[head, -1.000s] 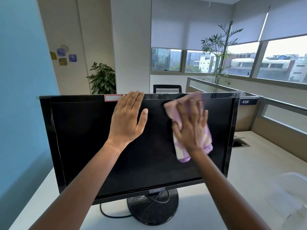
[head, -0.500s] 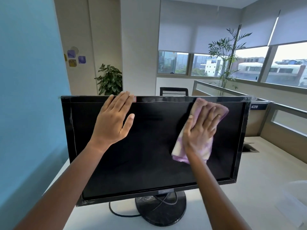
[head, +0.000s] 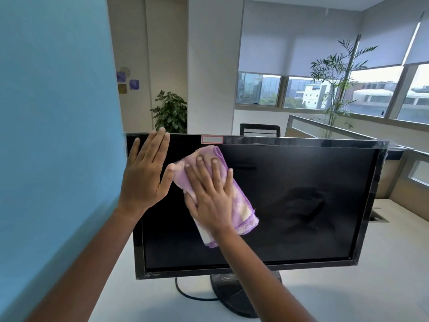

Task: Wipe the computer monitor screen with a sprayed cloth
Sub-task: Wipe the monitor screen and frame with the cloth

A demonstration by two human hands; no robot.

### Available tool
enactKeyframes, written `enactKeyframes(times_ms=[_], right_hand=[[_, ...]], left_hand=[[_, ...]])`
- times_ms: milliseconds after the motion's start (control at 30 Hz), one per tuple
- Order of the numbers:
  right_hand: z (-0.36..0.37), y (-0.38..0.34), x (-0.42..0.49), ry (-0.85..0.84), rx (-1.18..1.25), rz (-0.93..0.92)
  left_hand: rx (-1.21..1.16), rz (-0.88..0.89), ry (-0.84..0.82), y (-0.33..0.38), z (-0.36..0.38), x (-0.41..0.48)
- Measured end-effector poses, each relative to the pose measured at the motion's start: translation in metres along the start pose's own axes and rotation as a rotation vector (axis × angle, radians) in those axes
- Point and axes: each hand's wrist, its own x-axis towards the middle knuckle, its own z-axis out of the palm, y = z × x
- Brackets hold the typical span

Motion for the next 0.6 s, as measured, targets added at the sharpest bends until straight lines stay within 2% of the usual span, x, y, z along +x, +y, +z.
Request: enactKeyframes(times_ms=[67, 133, 333, 467, 533, 600], right_hand=[[-0.003, 0.021, -0.004, -0.004, -0.037, -0.018], [-0.008, 0.047, -0.011, -0.001, -0.069, 0.054], [-0.024, 0.114, -0.035, 0.066, 0.025, 0.622], [-0.029, 0.117, -0.039, 0.167, 0.199, 1.054], [-0.026, 0.102, -0.038, 0.242, 0.251, 1.176], [-0.022, 0.078, -0.035, 0.245, 0.282, 1.202]], left_hand=[[-0.011, -0.027, 0.01, -0.006, 0.003, -0.008], [-0.03, -0.075, 0.012, -0.009, 0.006, -0.017], [-0.176, -0.208, 0.002, -0.014, 0.018, -0.043], [-0.295, -0.274, 0.01, -0.015, 0.021, -0.056], [-0.37, -0.306, 0.017, -0.017, 0.023, -0.061], [-0.471, -0.325, 0.022, -0.018, 0.025, -0.066]])
